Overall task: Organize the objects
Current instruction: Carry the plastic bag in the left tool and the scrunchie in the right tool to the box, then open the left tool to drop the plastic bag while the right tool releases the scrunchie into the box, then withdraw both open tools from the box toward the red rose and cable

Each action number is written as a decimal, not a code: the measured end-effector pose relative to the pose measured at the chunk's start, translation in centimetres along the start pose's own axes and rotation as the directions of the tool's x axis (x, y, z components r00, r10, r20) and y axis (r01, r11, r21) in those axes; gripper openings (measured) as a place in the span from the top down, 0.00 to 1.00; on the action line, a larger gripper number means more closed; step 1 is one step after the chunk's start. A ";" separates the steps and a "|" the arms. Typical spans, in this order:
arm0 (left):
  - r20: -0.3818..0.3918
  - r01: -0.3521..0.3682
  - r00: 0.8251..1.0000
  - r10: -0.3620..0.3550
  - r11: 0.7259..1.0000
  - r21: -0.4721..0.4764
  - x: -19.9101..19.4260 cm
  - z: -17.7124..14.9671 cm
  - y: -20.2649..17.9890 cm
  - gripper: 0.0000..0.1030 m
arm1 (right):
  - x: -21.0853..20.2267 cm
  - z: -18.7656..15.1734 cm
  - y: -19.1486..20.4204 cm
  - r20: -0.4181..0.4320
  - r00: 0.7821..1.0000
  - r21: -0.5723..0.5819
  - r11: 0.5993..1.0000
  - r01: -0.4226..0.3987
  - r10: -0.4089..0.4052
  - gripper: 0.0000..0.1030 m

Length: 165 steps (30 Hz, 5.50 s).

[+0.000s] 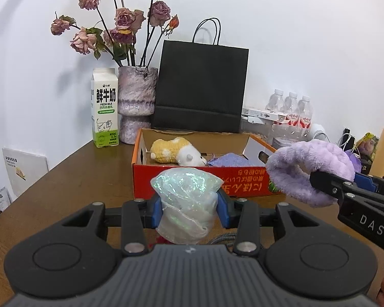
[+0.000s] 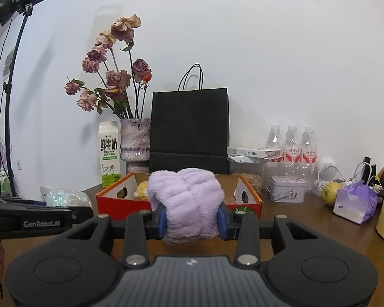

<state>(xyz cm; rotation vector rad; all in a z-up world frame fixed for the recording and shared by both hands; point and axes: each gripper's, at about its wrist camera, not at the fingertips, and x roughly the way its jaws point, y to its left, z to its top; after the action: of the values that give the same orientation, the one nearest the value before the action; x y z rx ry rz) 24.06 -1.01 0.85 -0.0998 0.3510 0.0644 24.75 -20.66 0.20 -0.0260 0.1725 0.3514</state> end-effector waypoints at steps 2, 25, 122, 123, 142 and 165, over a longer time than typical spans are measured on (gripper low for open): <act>0.007 -0.002 1.000 0.002 1.000 -0.001 0.3 0.4 -0.1 0.59 | 0.4 0.3 0.0 0.004 1.000 -0.001 1.000 -0.002 0.002 0.65; 0.002 0.004 1.000 -0.004 0.999 -0.034 5.1 3.4 0.3 0.59 | 5.8 2.1 -0.6 0.008 1.000 0.019 1.000 0.006 -0.006 0.65; 0.048 -0.087 0.995 0.088 0.996 -0.027 18.6 9.0 2.0 0.00 | 23.4 2.9 -2.9 -0.171 0.984 0.022 0.998 0.061 -0.056 0.00; 0.049 -0.085 0.995 0.086 0.996 -0.025 18.3 8.9 2.0 0.00 | 23.2 2.9 -2.8 -0.173 0.983 0.021 0.998 0.057 -0.053 0.00; 0.057 -0.078 0.995 0.078 0.997 -0.011 11.6 6.8 4.2 0.00 | 16.4 2.0 -1.0 -0.138 0.989 -0.008 0.999 0.053 -0.054 0.00; 0.068 -0.076 0.995 0.074 0.997 0.025 3.2 1.7 6.4 0.00 | 7.1 -0.6 0.7 -0.135 0.989 0.012 0.998 0.060 -0.058 0.00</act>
<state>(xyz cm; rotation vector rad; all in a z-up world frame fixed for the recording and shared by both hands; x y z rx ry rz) 27.12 5.67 0.73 -0.0575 0.2881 0.1371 31.00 -17.58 -1.61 -0.0387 0.3074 0.2892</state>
